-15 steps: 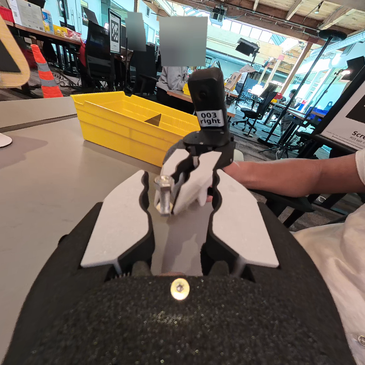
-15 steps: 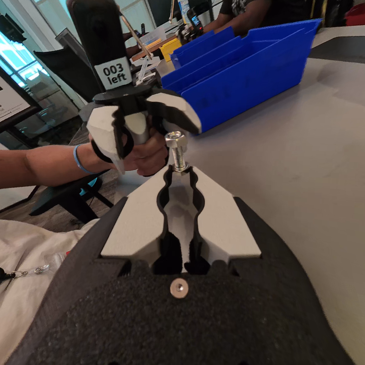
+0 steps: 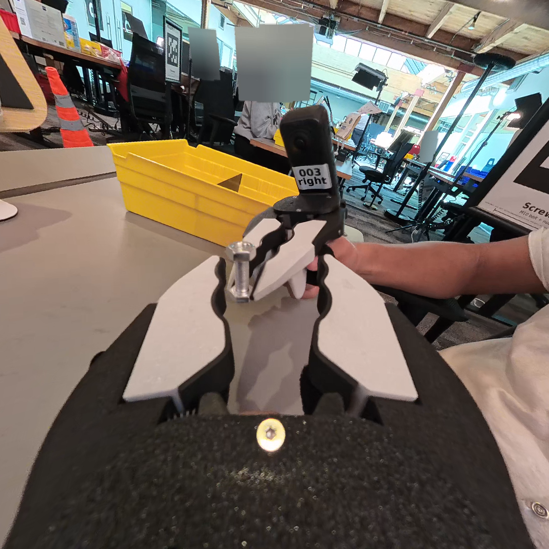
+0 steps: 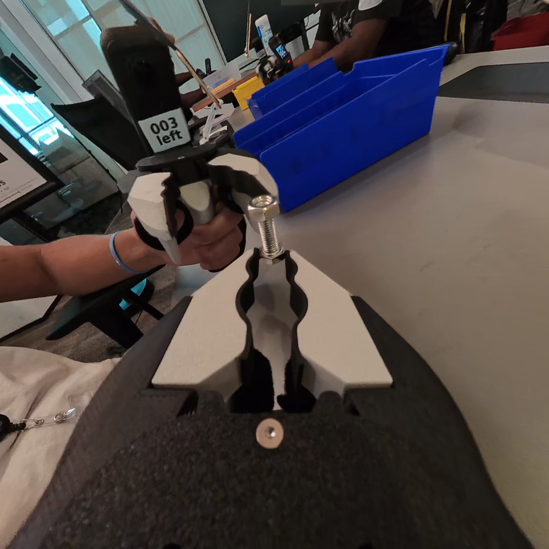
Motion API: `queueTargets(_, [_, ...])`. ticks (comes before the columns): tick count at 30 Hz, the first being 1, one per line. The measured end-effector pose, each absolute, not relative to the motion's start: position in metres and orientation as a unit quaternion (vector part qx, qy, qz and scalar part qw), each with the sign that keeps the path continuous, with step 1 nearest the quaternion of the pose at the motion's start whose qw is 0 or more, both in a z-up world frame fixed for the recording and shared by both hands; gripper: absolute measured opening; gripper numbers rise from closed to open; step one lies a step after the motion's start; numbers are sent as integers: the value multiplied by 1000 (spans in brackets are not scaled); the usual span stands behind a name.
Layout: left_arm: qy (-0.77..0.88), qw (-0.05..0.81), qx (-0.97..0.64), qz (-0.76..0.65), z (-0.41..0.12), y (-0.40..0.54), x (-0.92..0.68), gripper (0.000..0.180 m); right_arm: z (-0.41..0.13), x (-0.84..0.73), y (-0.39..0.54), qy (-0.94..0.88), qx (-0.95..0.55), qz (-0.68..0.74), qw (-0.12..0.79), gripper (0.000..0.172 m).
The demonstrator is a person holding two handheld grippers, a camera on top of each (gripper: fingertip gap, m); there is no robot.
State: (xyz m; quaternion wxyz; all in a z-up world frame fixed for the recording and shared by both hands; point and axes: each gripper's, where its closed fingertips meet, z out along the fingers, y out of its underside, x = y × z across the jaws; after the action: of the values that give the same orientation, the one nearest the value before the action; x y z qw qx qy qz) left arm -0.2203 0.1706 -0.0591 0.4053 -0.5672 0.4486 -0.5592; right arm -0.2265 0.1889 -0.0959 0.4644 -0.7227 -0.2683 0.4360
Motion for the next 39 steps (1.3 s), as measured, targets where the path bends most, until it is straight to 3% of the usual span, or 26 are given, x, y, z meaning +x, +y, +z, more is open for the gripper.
queueTargets(7, [470,389,-564,-557,-65,159,-213,58,-103,-261,168,-339,-711,424,447,17])
queueTargets(39, [461,387,-555,-574,-57,161,-219,55,-95,-240,179,-307,-710,435,461,17])
